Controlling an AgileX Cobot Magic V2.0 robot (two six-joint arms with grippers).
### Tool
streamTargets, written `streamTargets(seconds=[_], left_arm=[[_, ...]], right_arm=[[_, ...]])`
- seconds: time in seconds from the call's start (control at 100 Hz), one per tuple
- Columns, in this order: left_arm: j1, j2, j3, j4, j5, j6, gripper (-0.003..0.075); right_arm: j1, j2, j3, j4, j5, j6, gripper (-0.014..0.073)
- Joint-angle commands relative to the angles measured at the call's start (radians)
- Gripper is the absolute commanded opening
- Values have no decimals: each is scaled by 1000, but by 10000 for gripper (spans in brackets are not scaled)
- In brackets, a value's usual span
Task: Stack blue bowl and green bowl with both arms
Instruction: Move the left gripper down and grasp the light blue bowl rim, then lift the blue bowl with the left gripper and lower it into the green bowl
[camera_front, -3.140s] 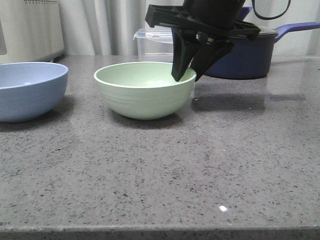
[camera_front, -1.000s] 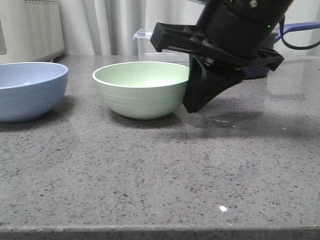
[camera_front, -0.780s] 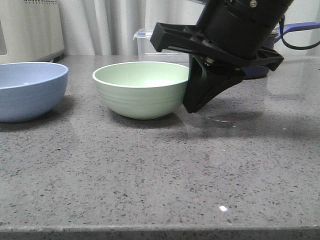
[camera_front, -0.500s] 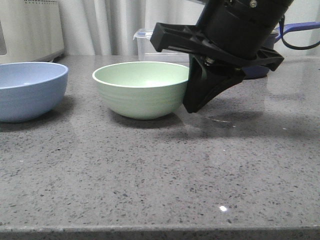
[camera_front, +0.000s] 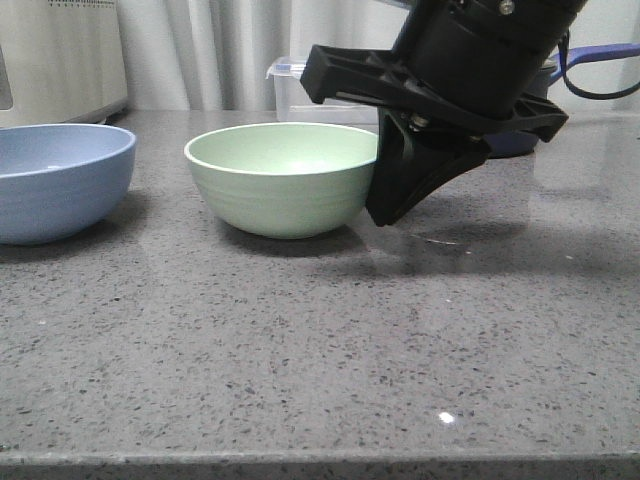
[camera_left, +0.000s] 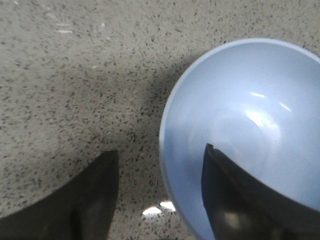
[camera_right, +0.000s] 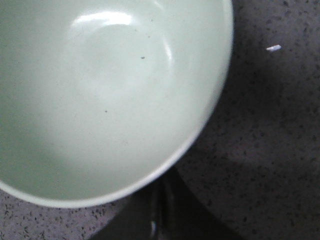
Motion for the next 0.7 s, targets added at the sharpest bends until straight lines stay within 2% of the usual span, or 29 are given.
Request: streamTargets(seconds=[0.0, 0.32, 0.44, 0.69], left_arm=[[4, 10, -41, -28, -46, 9, 367], [4, 79, -55, -33, -50, 9, 353], [4, 83, -55, -33, -52, 9, 260], [4, 83, -55, -33, -52, 9, 10]], right_arm=[[1, -35, -24, 16, -35, -13, -81], [1, -35, -24, 16, -35, -13, -81], [1, -35, -24, 16, -35, -13, -81], [1, -35, -24, 16, -35, -13, -81]])
